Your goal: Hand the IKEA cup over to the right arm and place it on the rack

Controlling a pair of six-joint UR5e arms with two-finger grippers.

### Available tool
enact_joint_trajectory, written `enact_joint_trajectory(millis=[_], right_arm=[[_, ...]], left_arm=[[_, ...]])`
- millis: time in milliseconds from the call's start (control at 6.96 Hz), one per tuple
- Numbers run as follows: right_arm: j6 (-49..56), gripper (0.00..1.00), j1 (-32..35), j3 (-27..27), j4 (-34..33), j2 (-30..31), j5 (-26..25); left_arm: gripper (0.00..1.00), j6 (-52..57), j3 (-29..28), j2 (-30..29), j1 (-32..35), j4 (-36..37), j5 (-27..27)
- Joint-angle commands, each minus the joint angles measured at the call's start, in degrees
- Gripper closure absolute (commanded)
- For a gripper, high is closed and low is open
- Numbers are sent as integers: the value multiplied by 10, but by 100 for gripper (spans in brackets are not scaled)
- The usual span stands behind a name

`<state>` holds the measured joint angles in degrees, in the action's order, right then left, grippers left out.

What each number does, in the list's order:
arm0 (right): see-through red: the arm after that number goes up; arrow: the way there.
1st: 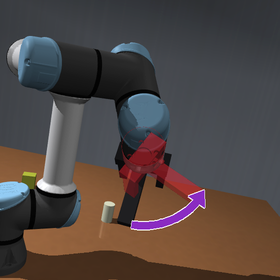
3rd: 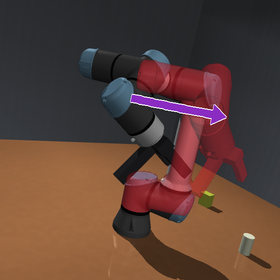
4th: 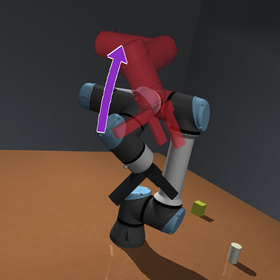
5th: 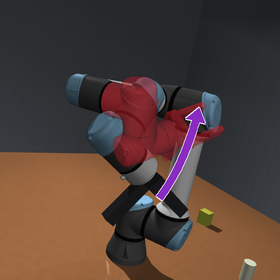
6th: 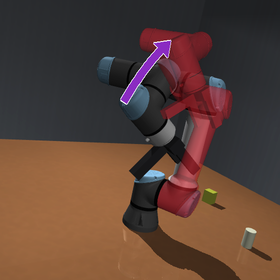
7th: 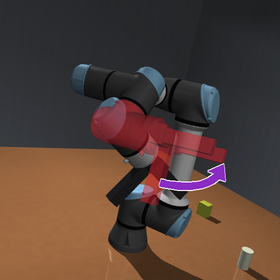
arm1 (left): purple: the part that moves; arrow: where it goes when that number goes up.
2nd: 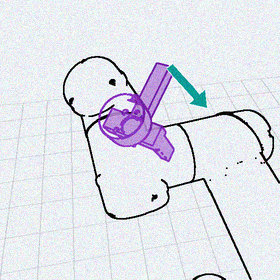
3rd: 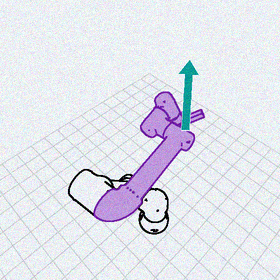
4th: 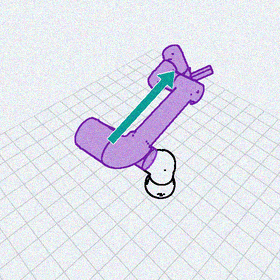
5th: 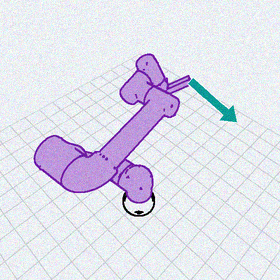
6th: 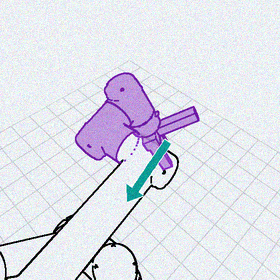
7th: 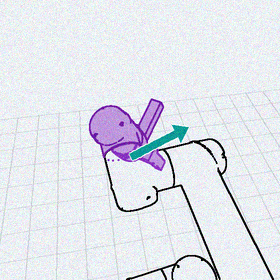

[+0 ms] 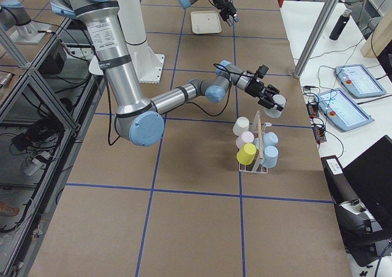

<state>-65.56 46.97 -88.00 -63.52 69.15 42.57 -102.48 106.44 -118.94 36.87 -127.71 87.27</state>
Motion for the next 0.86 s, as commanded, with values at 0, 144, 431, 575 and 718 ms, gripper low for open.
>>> enact_joint_trajectory(millis=[0, 144, 431, 575, 718], right_arm=[[11, 100, 1, 4, 0, 0, 4], [9, 100, 2, 9, 0, 1, 4], [8, 100, 9, 26, 0, 1, 17], [8, 100, 12, 34, 1, 0, 21], [8, 100, 13, 40, 1, -2, 25]], left_arm=[[0, 0, 0, 1, -1, 0, -1], [0, 0, 0, 1, -2, 0, -1], [0, -1, 0, 0, -4, 0, -1], [0, -2, 1, 0, -5, 0, -1], [0, -3, 1, 0, -6, 0, -2]])
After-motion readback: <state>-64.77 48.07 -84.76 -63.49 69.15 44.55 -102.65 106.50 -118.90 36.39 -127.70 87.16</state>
